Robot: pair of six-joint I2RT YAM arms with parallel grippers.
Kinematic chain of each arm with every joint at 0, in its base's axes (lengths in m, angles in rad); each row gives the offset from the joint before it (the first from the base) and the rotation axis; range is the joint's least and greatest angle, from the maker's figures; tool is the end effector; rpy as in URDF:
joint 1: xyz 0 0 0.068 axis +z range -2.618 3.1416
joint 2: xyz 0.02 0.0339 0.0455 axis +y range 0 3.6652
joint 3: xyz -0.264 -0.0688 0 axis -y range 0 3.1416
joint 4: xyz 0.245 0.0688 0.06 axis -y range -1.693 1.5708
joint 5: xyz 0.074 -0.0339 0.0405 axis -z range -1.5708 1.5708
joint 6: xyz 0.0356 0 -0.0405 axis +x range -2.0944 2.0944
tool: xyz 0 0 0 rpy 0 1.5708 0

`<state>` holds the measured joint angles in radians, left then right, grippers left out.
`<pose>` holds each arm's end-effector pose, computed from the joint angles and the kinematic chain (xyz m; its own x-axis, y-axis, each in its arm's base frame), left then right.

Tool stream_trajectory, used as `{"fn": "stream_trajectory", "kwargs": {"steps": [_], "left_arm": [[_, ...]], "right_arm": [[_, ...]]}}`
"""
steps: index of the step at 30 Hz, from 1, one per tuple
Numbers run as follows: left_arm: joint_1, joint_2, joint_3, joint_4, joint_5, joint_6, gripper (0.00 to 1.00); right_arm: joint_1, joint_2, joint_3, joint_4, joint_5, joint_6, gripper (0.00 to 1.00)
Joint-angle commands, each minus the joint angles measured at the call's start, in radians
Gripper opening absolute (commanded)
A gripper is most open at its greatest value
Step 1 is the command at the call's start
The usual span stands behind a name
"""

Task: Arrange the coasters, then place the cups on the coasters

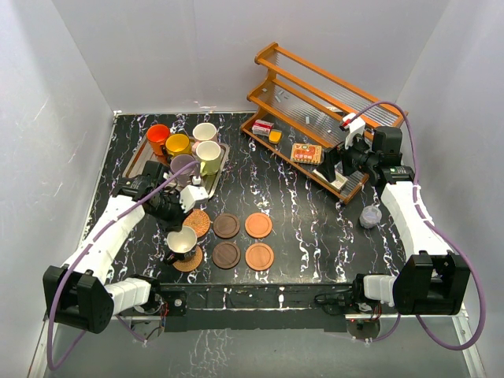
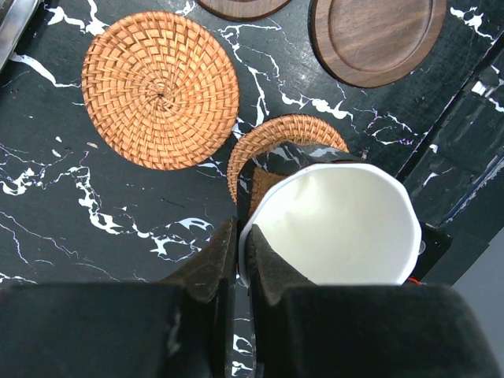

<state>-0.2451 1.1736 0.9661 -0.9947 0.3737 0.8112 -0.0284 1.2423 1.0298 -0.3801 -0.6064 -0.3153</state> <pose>0.1992 -0.0632 0.2652 -0.3668 0.7876 -0.4950 0.8996 0.4358 0.0268 0.2731 0.0125 0.3127 -0.3915 -0.2438 -0.8873 -0.6002 0.7986 0.0454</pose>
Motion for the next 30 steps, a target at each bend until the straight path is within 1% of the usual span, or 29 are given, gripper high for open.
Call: {"fn": "stream_trajectory", "kwargs": {"steps": [1, 6, 16, 20, 24, 30], "left_arm": [[-0.004, -0.027, -0.015, -0.047, 0.046, 0.004, 0.06], [-0.005, -0.025, -0.015, -0.052, 0.033, 0.006, 0.13], [-0.004, -0.025, 0.013, -0.067, 0.023, 0.013, 0.23], [-0.004, -0.022, 0.071, -0.080, 0.042, 0.005, 0.30], [-0.005, -0.018, 0.156, -0.059, 0.047, -0.032, 0.40], [-0.004, 0.025, 0.271, 0.028, 0.021, -0.138, 0.45]], "right_arm": [[-0.004, -0.028, -0.003, 0.063, -0.019, -0.005, 0.98], [-0.004, -0.029, -0.004, 0.064, -0.020, -0.006, 0.98], [-0.005, -0.029, -0.003, 0.064, -0.024, -0.004, 0.98], [-0.005, -0.027, -0.004, 0.064, -0.025, -0.004, 0.98], [-0.005, -0.026, -0.004, 0.064, -0.026, -0.003, 0.98], [-0.007, -0.030, -0.004, 0.064, -0.026, -0.003, 0.98]]}}
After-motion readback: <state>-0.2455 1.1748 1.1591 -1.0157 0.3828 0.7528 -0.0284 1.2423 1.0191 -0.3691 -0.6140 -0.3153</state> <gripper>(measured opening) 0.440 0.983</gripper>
